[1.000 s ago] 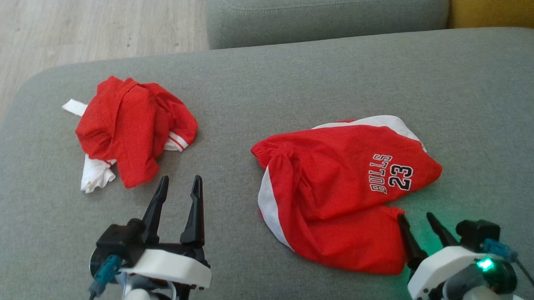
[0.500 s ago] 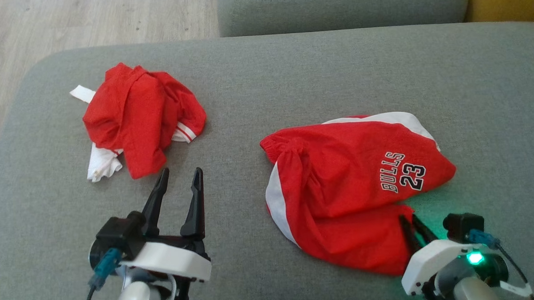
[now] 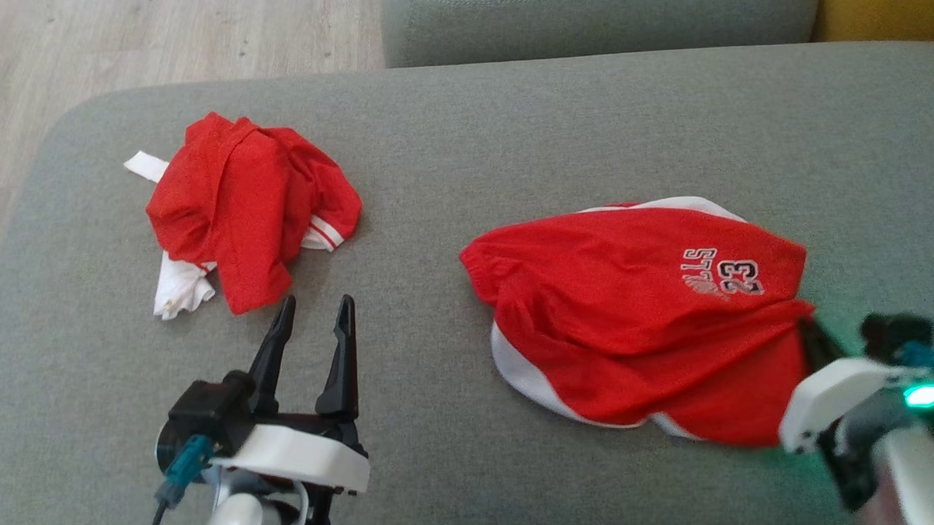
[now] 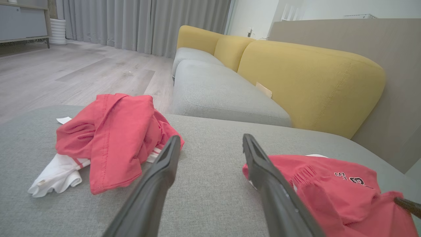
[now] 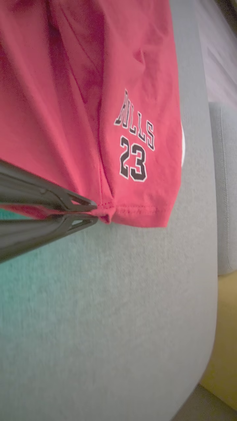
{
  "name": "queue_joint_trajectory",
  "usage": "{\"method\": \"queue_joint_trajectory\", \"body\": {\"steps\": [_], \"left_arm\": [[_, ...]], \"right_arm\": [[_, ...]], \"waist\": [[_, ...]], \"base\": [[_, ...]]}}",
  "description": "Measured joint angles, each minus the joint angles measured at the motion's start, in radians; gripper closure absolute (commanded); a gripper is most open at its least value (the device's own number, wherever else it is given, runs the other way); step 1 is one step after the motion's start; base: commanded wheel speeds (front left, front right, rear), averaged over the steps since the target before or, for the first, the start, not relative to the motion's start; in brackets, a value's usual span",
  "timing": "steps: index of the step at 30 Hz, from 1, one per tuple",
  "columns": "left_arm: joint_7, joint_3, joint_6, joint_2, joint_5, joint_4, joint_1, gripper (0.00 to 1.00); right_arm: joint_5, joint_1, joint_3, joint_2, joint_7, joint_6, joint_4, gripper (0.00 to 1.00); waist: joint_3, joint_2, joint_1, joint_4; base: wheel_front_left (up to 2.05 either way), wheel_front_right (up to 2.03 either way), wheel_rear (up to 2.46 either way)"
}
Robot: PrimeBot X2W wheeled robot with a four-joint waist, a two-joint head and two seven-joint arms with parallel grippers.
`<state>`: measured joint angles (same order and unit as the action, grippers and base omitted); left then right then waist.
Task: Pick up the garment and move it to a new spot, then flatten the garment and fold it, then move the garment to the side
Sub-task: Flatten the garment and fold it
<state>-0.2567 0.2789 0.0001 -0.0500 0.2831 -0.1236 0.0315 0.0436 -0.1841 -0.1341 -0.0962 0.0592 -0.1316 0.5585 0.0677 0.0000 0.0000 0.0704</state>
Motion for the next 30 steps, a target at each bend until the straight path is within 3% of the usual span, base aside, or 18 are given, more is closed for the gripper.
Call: {"method": "queue_joint_trajectory", "body": {"steps": [9,19,21,30], "left_arm": [[0.000,0.003,0.000,0.000,0.000,0.002,0.015,0.00],[0.000,0.005,0.000,0.000,0.000,0.002,0.024,0.00],[0.000,0.005,0.000,0.000,0.000,0.002,0.027,0.00],[0.000,0.004,0.000,0.000,0.000,0.001,0.033,0.00]], "right_arm": [[-0.066,-0.105,-0.065,-0.099,0.138,0.000,-0.026,1.00],[-0.107,-0.200,-0.043,-0.161,0.197,0.000,0.091,1.00],[-0.114,-0.217,-0.043,-0.170,0.193,0.000,0.119,0.00],[-0.111,-0.231,-0.074,-0.133,0.055,0.000,0.120,0.00]], "waist": [[0.031,0.0000,0.0000,0.025],[0.058,0.0000,0.0000,0.049],[0.058,0.0000,0.0000,0.049],[0.022,0.0000,0.0000,0.018]], "base": [[0.00,0.00,0.00],[0.00,0.00,0.00],[0.00,0.00,0.00],[0.00,0.00,0.00]]}}
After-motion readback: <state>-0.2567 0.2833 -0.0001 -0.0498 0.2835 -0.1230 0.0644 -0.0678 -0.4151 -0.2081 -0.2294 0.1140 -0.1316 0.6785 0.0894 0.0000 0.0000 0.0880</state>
